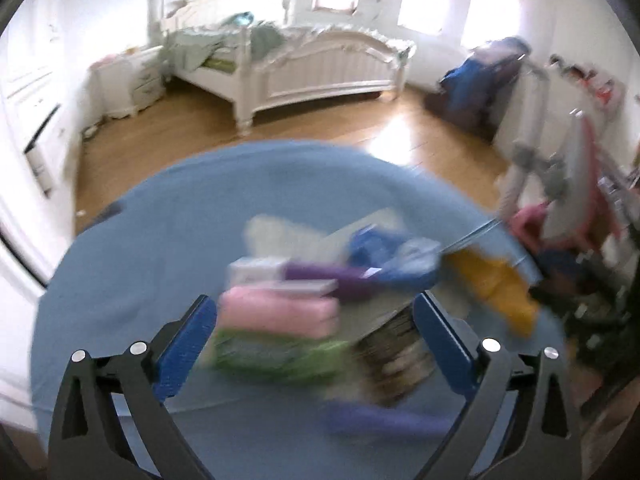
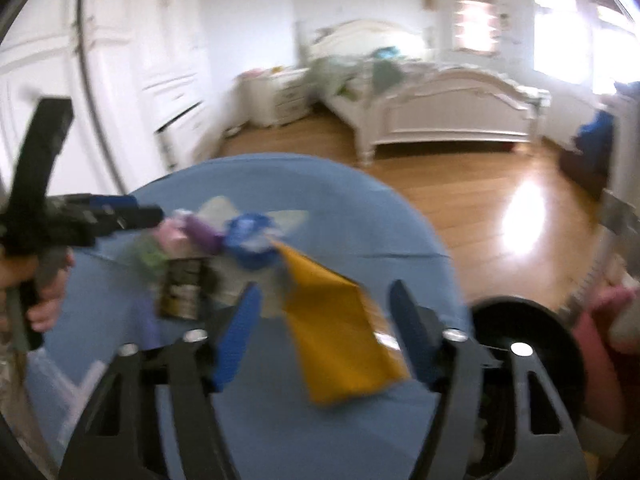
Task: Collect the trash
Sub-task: 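Grasp the pink hair roller with the left tool while the right tool grasps the purple spray bottle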
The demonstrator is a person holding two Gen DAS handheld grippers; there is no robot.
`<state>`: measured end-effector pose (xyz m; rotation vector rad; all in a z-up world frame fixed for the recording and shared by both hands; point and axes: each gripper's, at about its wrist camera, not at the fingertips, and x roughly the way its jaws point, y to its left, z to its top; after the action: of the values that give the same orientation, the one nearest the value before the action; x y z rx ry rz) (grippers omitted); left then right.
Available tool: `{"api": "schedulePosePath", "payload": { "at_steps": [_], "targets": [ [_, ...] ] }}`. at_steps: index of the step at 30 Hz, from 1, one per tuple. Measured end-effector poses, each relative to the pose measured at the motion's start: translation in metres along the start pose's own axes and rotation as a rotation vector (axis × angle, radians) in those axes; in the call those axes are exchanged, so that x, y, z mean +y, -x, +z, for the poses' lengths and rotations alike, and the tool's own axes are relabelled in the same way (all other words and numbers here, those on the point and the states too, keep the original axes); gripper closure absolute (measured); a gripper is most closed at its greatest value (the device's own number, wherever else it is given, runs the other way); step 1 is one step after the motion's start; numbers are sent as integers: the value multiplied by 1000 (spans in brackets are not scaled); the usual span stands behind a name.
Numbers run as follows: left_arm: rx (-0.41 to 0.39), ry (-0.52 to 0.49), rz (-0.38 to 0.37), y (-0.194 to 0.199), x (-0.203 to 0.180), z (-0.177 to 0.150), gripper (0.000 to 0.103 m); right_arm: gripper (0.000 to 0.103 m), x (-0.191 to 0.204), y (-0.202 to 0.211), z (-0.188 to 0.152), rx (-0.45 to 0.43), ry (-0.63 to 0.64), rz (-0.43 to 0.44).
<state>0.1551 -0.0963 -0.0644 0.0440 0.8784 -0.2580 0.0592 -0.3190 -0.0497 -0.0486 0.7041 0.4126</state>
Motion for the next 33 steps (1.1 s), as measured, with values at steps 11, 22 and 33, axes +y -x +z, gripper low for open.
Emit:
{"api": "schedulePosePath", "payload": {
  "at_steps": [11, 22, 33],
  "targets": [
    [70, -59, 15, -32, 28, -2, 5, 44, 86, -90, 58, 176, 292, 88],
    [91, 18, -94, -29, 51, -14, 5, 46, 112, -141, 80, 305, 447, 117],
    [83, -2, -91, -27, 49, -15, 5, 77, 142, -165, 88, 323, 438, 162]
  ]
}}
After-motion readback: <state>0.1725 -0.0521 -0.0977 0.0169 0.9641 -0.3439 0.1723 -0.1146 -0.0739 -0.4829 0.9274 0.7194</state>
